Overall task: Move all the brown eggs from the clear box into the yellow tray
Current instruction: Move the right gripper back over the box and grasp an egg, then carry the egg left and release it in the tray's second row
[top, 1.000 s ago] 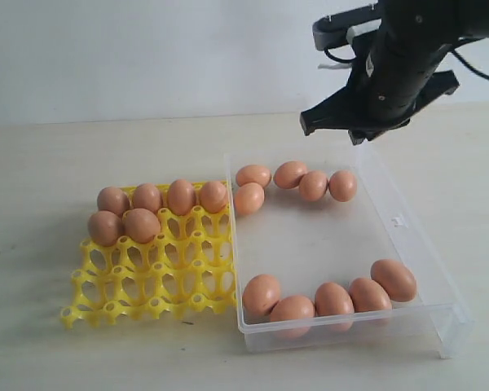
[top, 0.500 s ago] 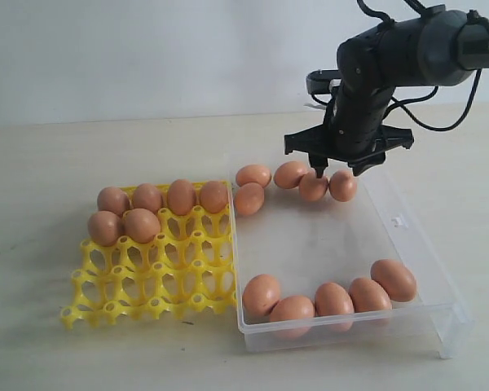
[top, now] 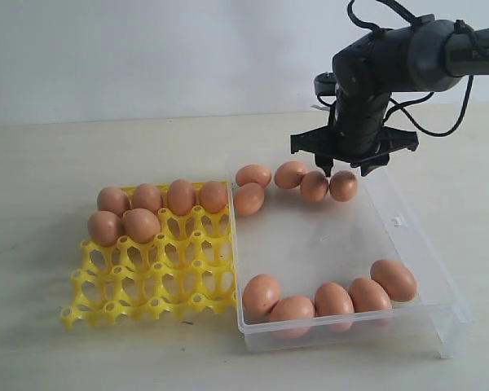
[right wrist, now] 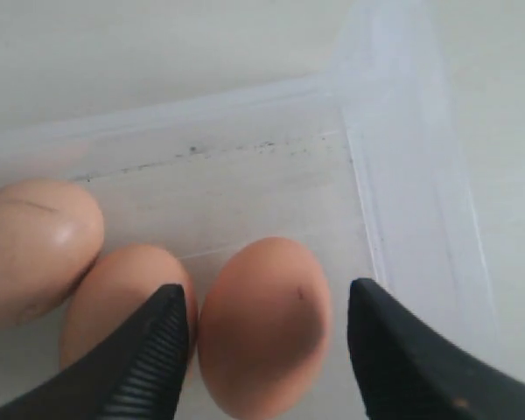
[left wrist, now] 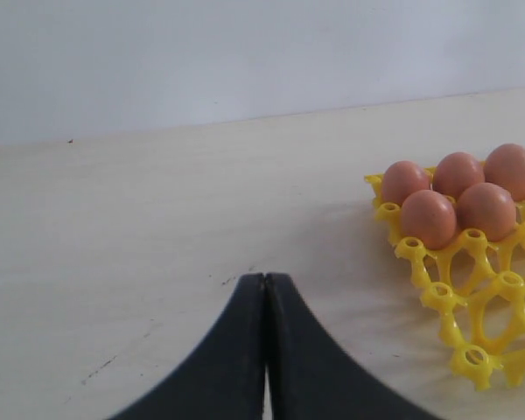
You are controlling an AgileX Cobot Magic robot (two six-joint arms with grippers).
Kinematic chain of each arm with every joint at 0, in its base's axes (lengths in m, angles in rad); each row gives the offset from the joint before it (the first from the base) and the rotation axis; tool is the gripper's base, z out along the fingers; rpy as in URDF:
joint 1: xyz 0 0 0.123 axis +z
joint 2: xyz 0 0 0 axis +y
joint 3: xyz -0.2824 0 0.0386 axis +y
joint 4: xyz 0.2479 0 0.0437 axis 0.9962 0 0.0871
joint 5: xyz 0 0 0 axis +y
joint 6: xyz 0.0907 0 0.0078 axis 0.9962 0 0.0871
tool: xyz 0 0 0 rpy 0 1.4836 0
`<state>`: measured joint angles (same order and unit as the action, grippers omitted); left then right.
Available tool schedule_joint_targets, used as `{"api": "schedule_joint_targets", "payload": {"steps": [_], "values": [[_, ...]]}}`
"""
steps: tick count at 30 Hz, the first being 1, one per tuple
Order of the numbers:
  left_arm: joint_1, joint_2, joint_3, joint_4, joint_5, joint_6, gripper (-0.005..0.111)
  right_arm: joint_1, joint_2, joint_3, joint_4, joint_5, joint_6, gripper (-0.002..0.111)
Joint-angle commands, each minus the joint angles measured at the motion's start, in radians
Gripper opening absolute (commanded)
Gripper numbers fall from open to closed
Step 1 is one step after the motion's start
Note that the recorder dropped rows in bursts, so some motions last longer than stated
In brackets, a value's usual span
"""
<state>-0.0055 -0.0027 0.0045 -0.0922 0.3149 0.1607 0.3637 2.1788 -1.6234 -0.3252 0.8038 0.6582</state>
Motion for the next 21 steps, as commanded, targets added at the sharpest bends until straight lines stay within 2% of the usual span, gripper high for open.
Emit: {"api": "schedule_joint_targets", "payload": {"steps": [1,10,18,21], "values": [[-0.006,0.003,-0.005,-0.005,-0.004,-0.004,0.000,-0.014,0.000,-0.009,-0.010,0.008,0.008,0.053],[-0.006,0.003,-0.005,-0.005,-0.004,-0.004,0.000,-0.014,0.008,-0.009,0.023,-0.043,0.008,0.053],[-0.006,0.003,-0.005,-0.005,-0.004,-0.004,0.000,-0.014,0.061,-0.009,0.040,-0.009,0.008,0.052],[-0.006,0.003,-0.005,-0.005,-0.004,-0.004,0.000,-0.014,0.069,-0.009,0.034,-0.009,0.008,0.048]]}}
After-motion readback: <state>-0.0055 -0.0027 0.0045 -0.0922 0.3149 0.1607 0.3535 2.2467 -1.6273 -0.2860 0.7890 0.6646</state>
